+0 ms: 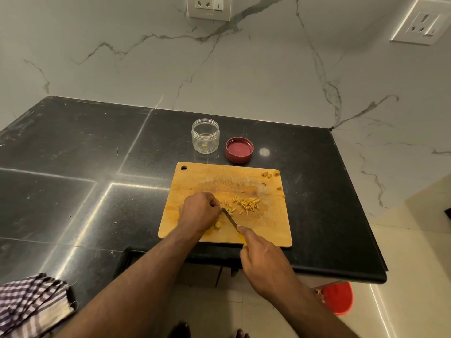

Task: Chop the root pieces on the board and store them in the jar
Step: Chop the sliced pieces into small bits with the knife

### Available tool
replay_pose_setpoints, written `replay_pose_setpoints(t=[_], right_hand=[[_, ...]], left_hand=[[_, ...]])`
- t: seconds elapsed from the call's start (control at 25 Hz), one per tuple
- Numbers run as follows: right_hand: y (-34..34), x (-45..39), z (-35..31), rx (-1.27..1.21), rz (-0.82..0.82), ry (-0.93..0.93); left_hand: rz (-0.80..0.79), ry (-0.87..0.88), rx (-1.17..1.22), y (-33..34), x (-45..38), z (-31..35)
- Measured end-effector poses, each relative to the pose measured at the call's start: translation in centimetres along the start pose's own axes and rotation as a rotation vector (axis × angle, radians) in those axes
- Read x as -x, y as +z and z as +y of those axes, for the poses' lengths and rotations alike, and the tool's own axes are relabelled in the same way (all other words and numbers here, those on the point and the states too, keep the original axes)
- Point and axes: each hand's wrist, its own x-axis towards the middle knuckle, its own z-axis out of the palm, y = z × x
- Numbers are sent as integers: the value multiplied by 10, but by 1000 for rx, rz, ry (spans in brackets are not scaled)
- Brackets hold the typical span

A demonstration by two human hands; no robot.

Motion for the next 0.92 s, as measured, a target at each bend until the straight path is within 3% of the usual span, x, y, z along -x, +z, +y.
replay_pose_setpoints(t=[0.24, 0.52, 0.76, 0.92], right_hand=[[-8, 16, 6, -119, 79, 49], [-3, 16, 14, -165, 84, 74], [13, 6, 6, -96, -13, -18], [7, 9, 22, -119, 74, 73]], left_hand=[[-5, 20, 50, -8, 4, 0], [183, -29, 361, -28, 23, -26], [291, 25, 378, -20, 40, -45], [284, 46, 310, -17, 41, -45]])
